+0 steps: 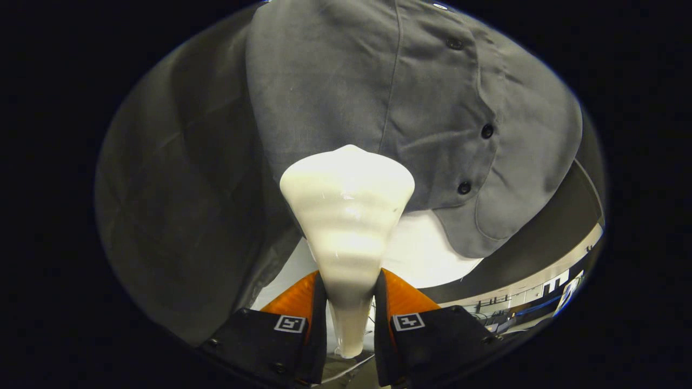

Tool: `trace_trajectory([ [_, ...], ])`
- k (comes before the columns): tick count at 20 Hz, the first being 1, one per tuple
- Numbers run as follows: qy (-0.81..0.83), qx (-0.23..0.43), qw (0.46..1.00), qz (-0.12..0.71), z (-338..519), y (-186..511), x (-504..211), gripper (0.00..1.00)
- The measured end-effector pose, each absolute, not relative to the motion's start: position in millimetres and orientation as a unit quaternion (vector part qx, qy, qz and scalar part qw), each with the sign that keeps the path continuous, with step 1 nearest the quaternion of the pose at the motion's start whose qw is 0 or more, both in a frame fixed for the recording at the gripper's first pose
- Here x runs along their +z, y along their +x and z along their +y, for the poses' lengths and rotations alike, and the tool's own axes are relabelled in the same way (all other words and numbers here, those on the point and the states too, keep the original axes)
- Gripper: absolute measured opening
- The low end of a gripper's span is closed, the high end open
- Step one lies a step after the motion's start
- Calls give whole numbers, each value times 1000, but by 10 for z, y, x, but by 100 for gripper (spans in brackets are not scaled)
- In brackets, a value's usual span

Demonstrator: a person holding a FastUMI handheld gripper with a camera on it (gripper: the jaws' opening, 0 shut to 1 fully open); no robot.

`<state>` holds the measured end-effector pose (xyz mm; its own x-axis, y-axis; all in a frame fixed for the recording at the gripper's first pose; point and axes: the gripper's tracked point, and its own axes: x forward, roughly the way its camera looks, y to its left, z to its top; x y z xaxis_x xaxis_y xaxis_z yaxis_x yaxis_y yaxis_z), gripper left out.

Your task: Iron the clothes twice with a garment steamer, once on the left side and once on the right side.

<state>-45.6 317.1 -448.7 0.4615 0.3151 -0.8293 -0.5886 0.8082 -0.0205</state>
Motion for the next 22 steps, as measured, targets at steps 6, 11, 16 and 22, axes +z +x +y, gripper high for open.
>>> trace_trajectory([
  [6, -123, 273, 874, 382, 3156, -88, -3470, 44],
  [11, -88, 275, 902, 320, 2972, 239, -2378, 44],
  [16, -65, 259, 933, 242, 2541, 620, -1322, 44],
  [22, -45, 222, 961, 160, 1750, 913, -329, 44],
])
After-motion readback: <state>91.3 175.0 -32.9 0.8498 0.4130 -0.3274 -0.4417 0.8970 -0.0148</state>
